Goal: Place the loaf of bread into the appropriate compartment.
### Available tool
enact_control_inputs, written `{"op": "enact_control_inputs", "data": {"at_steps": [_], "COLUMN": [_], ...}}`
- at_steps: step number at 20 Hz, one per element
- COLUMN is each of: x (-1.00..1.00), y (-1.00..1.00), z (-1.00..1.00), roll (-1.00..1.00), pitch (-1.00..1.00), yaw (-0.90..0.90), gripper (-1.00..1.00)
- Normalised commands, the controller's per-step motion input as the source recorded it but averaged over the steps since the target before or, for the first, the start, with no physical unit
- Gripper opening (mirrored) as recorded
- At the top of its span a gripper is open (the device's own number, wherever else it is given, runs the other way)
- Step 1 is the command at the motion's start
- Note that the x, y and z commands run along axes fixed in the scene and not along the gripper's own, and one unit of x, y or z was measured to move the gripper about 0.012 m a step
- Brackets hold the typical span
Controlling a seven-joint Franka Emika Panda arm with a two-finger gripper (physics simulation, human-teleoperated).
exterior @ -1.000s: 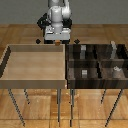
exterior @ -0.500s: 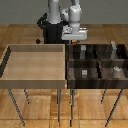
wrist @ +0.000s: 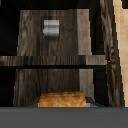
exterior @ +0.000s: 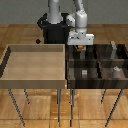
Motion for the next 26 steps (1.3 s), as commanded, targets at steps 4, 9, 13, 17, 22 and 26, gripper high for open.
{"op": "enact_control_inputs", "data": {"at_steps": [4,9,13,17,22,26], "x": [1.00,1.00,0.75,0.00,0.00,-0.25], "y": [0.00,0.00,0.00,0.00,0.00,0.00], "z": [0.00,0.00,0.00,0.00,0.00,0.00], "roll": [0.00,0.00,0.00,0.00,0.00,0.00], "pitch": [0.00,0.00,0.00,0.00,0.00,0.00], "yaw": [0.00,0.00,0.00,0.00,0.00,0.00], "gripper": [-1.00,-1.00,1.00,1.00,1.00,1.00]}}
